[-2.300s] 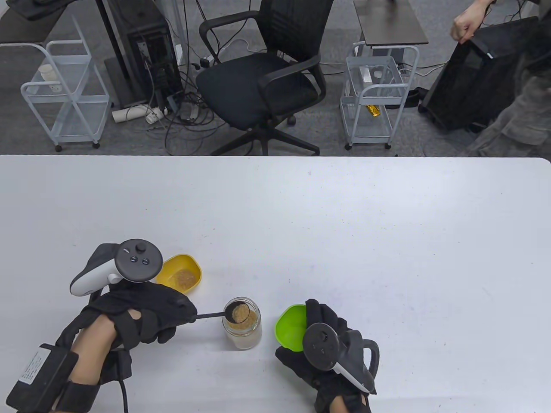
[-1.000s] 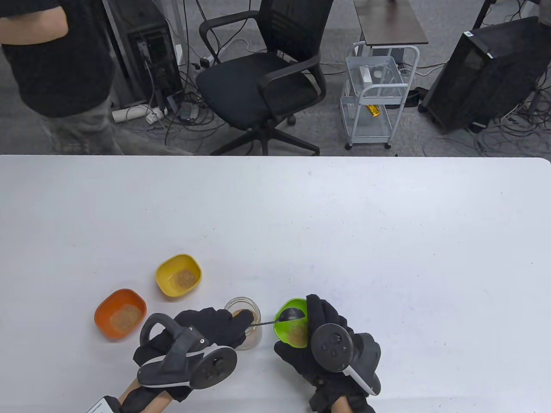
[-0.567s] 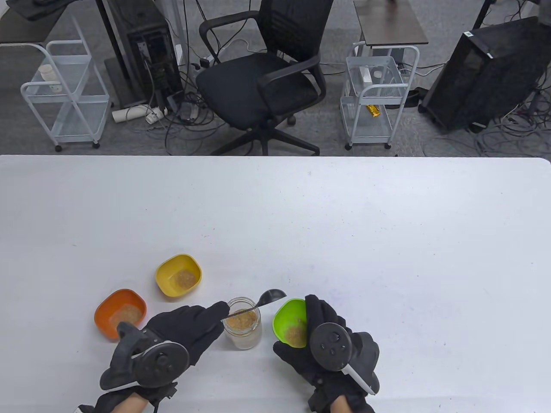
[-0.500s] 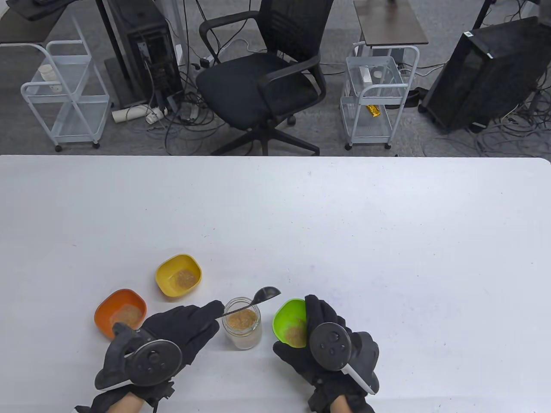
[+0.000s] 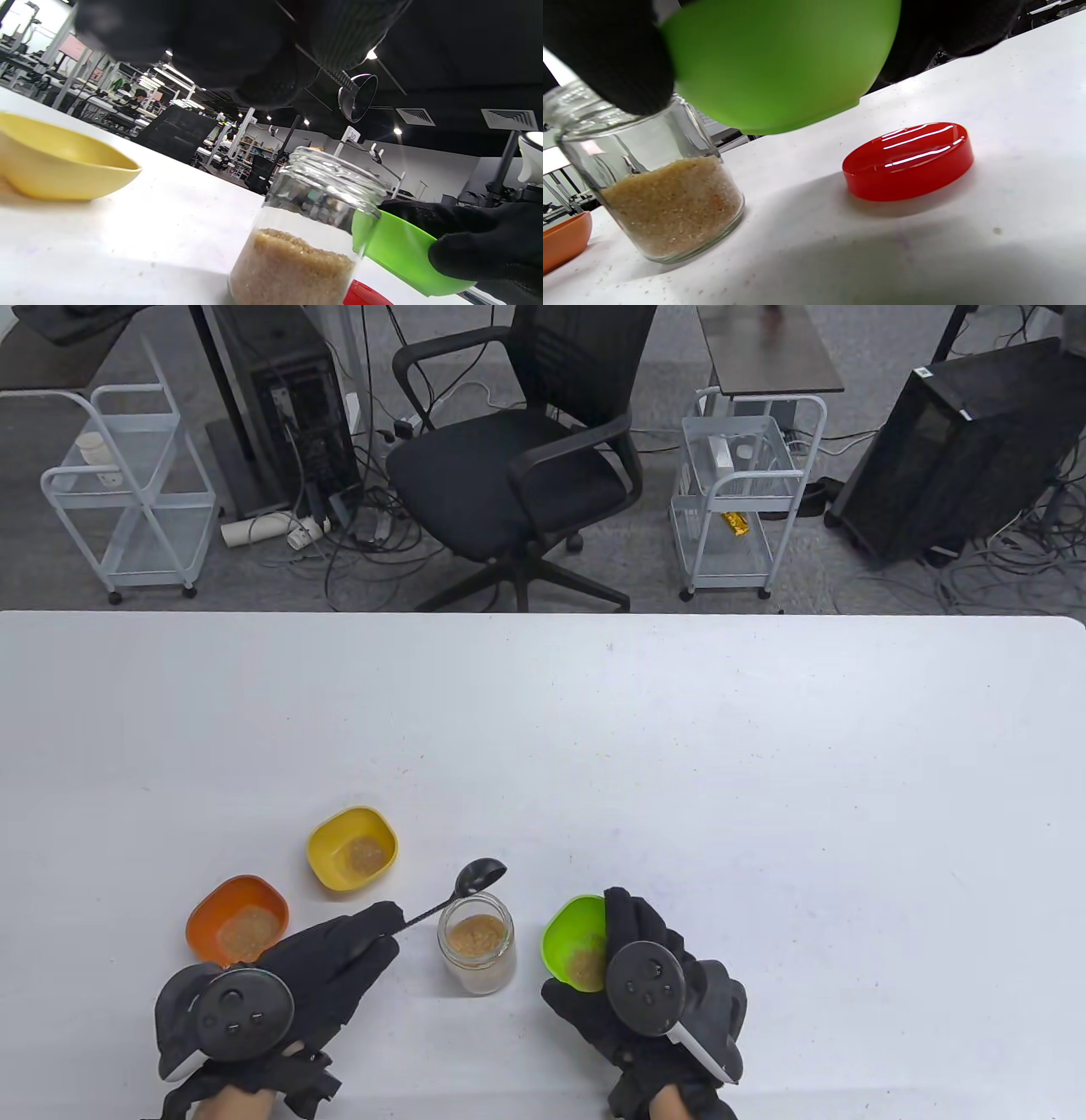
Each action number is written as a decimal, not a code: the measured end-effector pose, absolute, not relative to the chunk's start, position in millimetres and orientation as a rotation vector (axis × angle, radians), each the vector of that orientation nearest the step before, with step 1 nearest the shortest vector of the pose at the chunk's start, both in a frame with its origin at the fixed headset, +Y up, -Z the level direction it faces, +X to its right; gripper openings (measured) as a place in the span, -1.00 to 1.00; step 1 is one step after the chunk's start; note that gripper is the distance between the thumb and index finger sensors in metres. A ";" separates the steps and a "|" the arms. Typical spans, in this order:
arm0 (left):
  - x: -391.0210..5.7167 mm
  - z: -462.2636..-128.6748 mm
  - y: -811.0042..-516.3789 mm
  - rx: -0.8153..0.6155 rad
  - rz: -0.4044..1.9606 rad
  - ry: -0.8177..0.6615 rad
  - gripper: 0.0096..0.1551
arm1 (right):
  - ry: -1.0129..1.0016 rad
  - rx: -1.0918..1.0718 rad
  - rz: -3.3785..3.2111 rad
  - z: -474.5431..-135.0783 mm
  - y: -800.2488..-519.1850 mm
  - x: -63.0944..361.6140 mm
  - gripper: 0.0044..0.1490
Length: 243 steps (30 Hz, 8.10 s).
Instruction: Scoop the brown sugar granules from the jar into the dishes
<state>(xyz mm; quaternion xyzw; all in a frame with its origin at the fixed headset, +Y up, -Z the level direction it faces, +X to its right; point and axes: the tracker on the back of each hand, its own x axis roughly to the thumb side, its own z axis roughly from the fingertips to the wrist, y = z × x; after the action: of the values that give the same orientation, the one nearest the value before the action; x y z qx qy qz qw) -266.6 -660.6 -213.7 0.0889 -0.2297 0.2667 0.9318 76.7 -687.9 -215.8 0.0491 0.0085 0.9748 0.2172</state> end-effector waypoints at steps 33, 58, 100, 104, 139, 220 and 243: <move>-275.9 -209.4 -674.4 0.158 0.547 -0.281 -0.48 | 0.155 -0.130 2.910 -378.0 -696.3 100.2 0.45; -276.7 -212.1 -676.6 0.123 0.554 -0.275 -0.48 | 0.171 -0.004 2.924 -357.3 -692.0 93.5 0.40; -265.0 -226.3 -693.0 -0.063 0.435 -0.114 -0.51 | -0.123 0.160 2.923 -205.0 -680.9 68.7 0.18; -262.1 -234.1 -706.0 -0.194 0.362 -0.048 -0.51 | -0.104 0.170 2.955 -205.2 -682.0 66.4 0.19; -225.8 -233.3 -708.3 -0.312 0.400 -0.369 0.23 | -0.037 0.179 2.929 -208.6 -681.9 69.4 0.18; -201.8 -269.4 -730.3 -0.516 0.891 -0.456 0.42 | 0.338 0.826 3.012 -261.0 -602.6 -47.6 0.04; -201.8 -269.1 -730.1 -0.502 0.882 -0.456 0.42 | 0.224 0.863 3.279 -267.9 -616.0 -78.0 0.12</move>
<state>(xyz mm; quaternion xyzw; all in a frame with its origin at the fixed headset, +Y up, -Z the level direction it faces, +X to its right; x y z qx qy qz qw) -201.8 -730.1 -269.1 -0.2383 -0.2163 0.4184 0.8493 -78.0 -616.0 -267.9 0.2518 0.0654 0.9570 -0.1280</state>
